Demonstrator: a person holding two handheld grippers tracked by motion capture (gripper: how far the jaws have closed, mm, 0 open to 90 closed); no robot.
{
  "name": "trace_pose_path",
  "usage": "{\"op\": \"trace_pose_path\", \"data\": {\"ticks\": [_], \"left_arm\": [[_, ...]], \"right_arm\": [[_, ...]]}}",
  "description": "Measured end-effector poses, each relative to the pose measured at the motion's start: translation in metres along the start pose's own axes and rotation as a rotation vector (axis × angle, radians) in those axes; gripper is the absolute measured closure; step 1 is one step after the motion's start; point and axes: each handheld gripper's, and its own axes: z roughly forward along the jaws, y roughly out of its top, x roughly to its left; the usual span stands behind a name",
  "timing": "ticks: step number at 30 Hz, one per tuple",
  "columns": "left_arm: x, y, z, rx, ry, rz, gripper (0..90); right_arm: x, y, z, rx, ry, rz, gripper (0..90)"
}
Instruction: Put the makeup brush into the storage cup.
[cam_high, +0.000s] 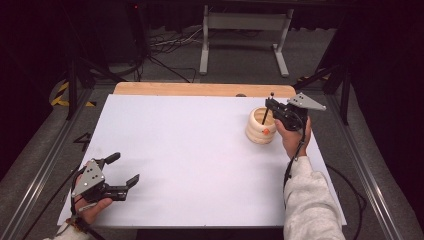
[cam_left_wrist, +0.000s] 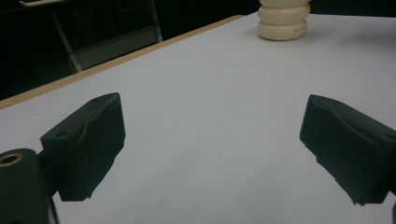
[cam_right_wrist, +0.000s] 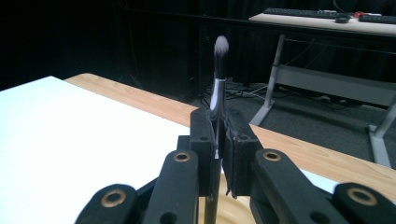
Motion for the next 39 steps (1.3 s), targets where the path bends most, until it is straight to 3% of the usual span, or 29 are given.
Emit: {"op": "trace_pose_path", "data": {"ticks": [19, 35, 36, 39], "left_arm": [[-0.0008, 0.0004, 0.0013, 0.008, -0.009, 0.003, 7.5], [-0.0011, 0.0009, 0.0020, 0.009, -0.010, 0.012, 7.5], [-0.0011, 0.0010, 0.0020, 0.009, -0.011, 0.011, 7.4], [-0.0011, 0.0010, 0.0021, 0.009, -0.009, 0.009, 7.4]], "right_arm": [[-0.0026, -0.0076, -0.0005, 0.002, 0.001, 0.016, 83.3], [-0.0046, -0.0067, -0.0057, -0.010, -0.016, 0.038, 56.4], [-0.0054, -0.0070, -0.0065, -0.014, -0.019, 0.048, 49.8], [-0.0057, -0.0070, -0.0068, -0.010, -0.021, 0.050, 42.7]]}}
